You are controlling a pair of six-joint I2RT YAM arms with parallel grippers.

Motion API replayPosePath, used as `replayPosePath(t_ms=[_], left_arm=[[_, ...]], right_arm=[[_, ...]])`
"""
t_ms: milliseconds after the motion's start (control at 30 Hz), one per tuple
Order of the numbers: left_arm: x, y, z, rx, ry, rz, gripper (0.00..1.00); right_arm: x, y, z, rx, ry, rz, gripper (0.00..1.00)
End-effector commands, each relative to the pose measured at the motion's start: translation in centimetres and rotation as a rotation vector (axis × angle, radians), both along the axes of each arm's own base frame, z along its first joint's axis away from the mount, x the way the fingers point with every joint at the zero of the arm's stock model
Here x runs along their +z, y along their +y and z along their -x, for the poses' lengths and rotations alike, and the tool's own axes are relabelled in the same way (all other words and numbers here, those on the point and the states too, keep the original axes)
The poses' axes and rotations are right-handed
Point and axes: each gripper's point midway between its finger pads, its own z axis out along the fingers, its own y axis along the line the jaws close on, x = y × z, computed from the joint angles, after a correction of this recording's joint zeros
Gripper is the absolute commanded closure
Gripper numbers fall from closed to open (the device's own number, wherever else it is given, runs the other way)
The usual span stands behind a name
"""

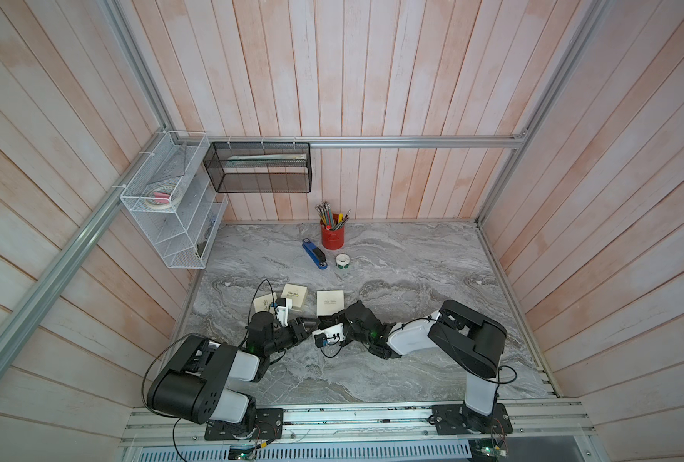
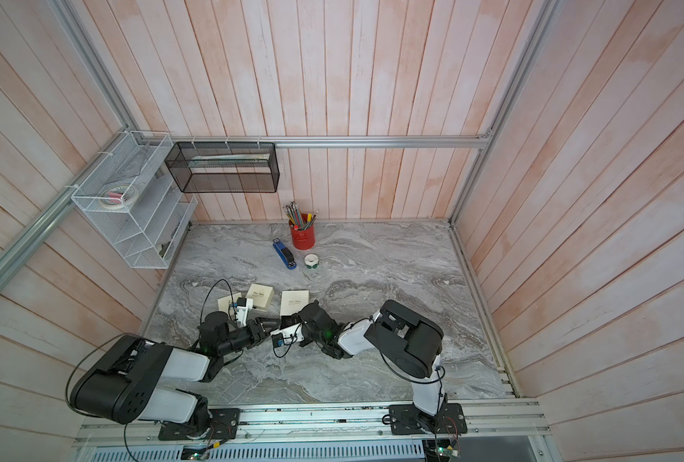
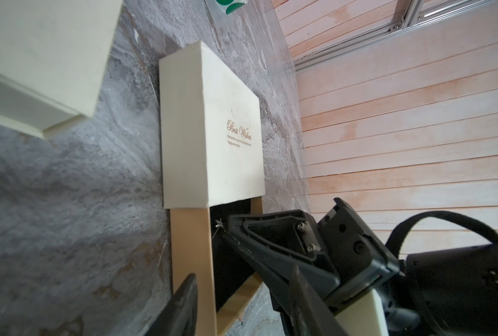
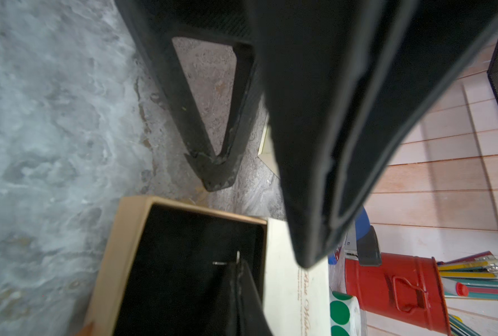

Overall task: Place the earrings into the drawer-style jewelry box
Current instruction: Adjust the earring in the inner lining.

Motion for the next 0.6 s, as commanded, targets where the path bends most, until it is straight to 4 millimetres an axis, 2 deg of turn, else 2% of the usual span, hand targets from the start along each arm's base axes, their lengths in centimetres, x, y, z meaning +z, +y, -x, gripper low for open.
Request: replayPosePath(t_ms=[0,400,567], left_arm=[[0.29,-0.24,-0.09,-0.019,-0.017,0.008,0.48],[0.12,-0.37,-0.49,-0.023,-0.008,0.005,0.48],[-0.49,-0.43,-0.87,-0.024,0.017,-0.013,0.54]], right_arm=[[-1.39,0.06,0.68,0.02,0.029,0.042,1.0],[-1.82,-0.65,1.23,0.029,0.024,0.071,1.0],[-1.67,-0.74,1.37,0.024,0.027,0.058,1.0]])
